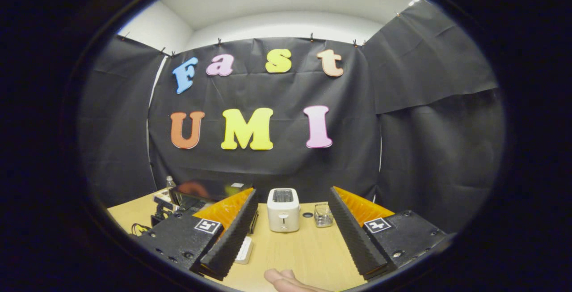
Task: Open the electric oven with the left hand, put the food in, and close the electric oven.
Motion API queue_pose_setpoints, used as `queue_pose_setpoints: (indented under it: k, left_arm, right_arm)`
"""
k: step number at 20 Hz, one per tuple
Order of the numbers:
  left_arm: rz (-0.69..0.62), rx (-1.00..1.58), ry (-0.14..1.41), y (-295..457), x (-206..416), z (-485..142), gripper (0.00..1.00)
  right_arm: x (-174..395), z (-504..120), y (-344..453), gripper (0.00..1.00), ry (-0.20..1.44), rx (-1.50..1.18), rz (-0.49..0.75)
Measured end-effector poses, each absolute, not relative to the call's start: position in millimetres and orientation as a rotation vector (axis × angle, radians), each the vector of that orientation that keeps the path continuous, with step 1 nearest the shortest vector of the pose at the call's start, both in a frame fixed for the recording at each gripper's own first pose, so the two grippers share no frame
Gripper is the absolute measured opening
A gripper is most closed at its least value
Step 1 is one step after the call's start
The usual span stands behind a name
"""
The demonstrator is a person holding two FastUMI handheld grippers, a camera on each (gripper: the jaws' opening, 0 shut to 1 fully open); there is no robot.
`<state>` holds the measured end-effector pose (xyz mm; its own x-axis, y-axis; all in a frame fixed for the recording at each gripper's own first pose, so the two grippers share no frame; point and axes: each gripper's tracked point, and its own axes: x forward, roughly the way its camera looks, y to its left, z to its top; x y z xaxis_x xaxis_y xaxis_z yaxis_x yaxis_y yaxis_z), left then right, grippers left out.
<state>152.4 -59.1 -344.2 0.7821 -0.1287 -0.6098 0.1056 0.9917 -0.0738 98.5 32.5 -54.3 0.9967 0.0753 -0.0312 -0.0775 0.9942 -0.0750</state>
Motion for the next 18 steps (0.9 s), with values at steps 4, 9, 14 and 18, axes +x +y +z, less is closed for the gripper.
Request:
queue_pose_setpoints:
  k: [4, 9, 14, 18]
  left_arm:
    - [-0.126, -0.028, 0.589, -55.0, 158.6, -319.5, 0.94]
    - [-0.118, -0.034, 0.511, -53.4, 169.3, -292.9, 0.94]
    - [-0.107, -0.027, 0.433, -52.3, 185.8, -265.1, 0.96]
    - [-0.094, -0.012, 0.389, -50.3, 203.8, -249.8, 0.98]
  right_arm:
    - [99.2, -56.5, 33.8, 1.0, 0.027, -0.074, 0.08]
    - [99.3, -62.4, 33.0, 1.0, 0.038, -0.072, 0.071]
    - [98.7, -70.7, 25.1, 1.0, 0.071, -0.06, 0.04]
    - [94.6, -71.3, 20.9, 0.92, 0.072, -0.069, 0.022]
